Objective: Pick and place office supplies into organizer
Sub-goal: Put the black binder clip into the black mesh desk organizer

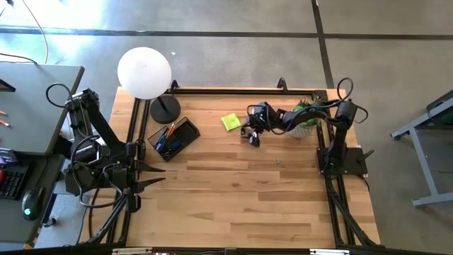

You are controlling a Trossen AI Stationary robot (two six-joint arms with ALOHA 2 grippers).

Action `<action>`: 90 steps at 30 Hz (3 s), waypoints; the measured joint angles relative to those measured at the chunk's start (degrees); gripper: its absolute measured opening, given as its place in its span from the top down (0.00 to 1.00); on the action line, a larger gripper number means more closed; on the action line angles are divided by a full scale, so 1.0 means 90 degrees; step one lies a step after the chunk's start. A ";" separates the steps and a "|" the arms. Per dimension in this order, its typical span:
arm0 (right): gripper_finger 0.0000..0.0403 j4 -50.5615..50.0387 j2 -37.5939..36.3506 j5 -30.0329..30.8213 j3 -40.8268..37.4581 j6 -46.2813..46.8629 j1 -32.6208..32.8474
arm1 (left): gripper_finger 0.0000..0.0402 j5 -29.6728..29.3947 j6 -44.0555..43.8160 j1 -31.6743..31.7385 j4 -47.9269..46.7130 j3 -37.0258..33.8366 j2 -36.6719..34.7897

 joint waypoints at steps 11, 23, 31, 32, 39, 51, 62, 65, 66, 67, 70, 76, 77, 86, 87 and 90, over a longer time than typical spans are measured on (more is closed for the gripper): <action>0.38 -0.0498 -0.0090 -0.0055 0.0007 0.0009 0.0032 | 0.80 0.0003 -0.0278 0.0000 -0.0129 0.0000 0.0031; 0.56 -0.0501 -0.0078 0.0187 -0.0007 -0.0066 0.0368 | 0.80 -0.0085 -0.0712 0.0000 -0.0308 -0.0002 0.0092; 0.70 -0.0581 -0.0335 0.0038 -0.0044 0.0258 0.0511 | 0.80 -0.0218 -0.0471 0.0002 -0.0308 -0.0002 0.0092; 0.70 -0.0633 -0.0419 -0.0047 -0.0051 0.0354 0.0561 | 0.80 -0.0216 -0.0419 0.0002 -0.0306 -0.0002 0.0092; 0.66 0.0201 -0.0945 -0.0071 -0.0035 0.0588 0.1302 | 0.80 -0.0173 -0.0398 0.0000 -0.0310 -0.0001 0.0092; 0.67 0.1124 -0.0089 0.1546 0.1814 0.0274 0.2906 | 0.80 -0.0246 -0.0389 0.0002 -0.0210 0.0000 0.0090; 0.67 -0.0302 0.2454 0.1635 0.5896 0.0097 0.2778 | 0.80 -0.0214 -0.0398 0.0000 -0.0209 0.0000 0.0112; 0.67 -0.1162 0.3144 0.1438 0.7033 0.0056 0.2767 | 0.80 -0.0214 -0.0420 0.0000 -0.0211 0.0000 0.0112; 0.67 -0.1502 0.3360 0.1385 0.7391 0.0010 0.2770 | 0.80 -0.0215 -0.0422 0.0000 -0.0210 0.0000 0.0112; 0.67 -0.1796 0.3549 0.1375 0.7722 -0.0063 0.2775 | 0.80 -0.0214 -0.0421 0.0000 -0.0210 0.0000 0.0112; 0.67 -0.2507 0.4040 0.1377 0.8554 -0.0353 0.2775 | 0.80 -0.0215 -0.0492 0.0000 -0.0219 0.0000 0.0122; 0.67 -0.2901 0.4609 0.1381 0.9458 -0.1084 0.2790 | 0.80 -0.0211 -0.0676 0.0000 -0.0288 -0.0002 0.0131; 0.67 -0.2880 0.4642 0.1380 0.9492 -0.1151 0.2792 | 0.80 -0.0211 -0.0736 0.0000 -0.0301 -0.0002 0.0131; 0.67 -0.2600 0.4660 0.1442 0.9454 -0.1779 0.2801 | 0.80 -0.0236 -0.0882 0.0000 -0.0313 -0.0002 0.0168; 0.67 -0.2534 0.4660 0.1442 0.9454 -0.1787 0.2801 | 0.80 -0.0234 -0.0882 0.0000 -0.0318 -0.0002 0.0170; 0.67 -0.2401 0.4660 0.1577 0.9454 -0.1923 0.2801 | 0.80 -0.0239 -0.0882 0.0000 -0.0317 -0.0002 0.0168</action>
